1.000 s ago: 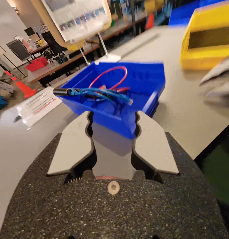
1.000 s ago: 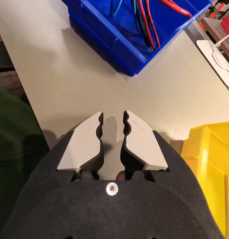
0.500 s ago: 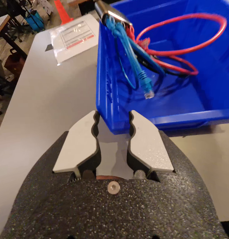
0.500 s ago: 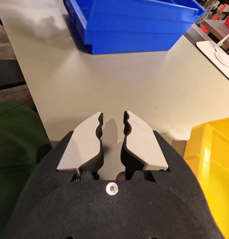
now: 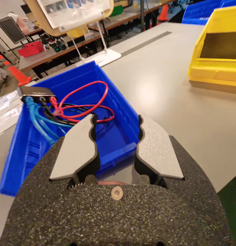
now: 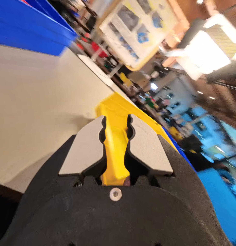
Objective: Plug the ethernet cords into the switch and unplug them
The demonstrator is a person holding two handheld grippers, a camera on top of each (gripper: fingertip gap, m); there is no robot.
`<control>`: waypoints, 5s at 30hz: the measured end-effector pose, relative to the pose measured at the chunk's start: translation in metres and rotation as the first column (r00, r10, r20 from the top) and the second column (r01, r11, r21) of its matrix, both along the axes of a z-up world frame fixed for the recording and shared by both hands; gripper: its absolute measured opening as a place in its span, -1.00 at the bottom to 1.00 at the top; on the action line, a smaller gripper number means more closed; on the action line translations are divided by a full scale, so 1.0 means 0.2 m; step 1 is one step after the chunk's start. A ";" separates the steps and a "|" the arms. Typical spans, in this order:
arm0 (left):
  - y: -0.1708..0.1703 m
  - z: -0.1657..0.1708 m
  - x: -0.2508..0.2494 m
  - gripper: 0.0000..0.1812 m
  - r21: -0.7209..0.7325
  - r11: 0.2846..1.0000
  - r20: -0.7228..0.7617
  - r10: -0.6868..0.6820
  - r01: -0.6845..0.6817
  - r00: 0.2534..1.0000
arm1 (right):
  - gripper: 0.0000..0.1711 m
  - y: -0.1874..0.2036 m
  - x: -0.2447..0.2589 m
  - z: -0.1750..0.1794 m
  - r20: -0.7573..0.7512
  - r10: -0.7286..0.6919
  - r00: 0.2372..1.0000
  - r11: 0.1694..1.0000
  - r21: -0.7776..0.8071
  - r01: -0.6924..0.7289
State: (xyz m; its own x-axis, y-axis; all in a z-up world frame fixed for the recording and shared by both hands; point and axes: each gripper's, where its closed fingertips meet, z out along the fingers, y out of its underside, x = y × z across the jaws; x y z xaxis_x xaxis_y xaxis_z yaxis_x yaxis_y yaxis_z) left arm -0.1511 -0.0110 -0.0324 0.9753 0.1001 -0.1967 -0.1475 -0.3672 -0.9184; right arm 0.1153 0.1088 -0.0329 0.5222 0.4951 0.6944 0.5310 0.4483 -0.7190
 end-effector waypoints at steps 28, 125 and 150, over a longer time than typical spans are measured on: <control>0.27 -0.20 -0.01 -0.88 0.062 0.979 -0.153 0.201 -0.194 0.968 | -0.54 0.60 0.04 -0.23 -0.037 -0.284 0.958 0.908 -0.330 0.257; -0.36 -0.22 -1.32 -0.83 0.094 0.888 -0.041 0.455 -0.450 0.890 | -0.89 0.97 0.56 -0.23 -0.026 -0.214 0.977 0.936 -0.292 0.197; -0.71 -0.15 -1.77 -0.28 -0.072 0.687 0.095 0.726 -0.723 0.681 | -0.69 0.44 -0.06 -0.32 0.143 0.215 0.966 0.937 -0.308 -0.163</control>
State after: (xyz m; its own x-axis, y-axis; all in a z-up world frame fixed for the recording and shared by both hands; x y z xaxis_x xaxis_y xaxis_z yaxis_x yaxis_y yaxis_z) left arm -0.5044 -0.1520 -0.0628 0.6149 0.7810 -0.1095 0.2731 -0.3411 -0.8995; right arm 0.1039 0.1977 -0.0968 0.2850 0.7666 0.5755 0.5840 0.3373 -0.7384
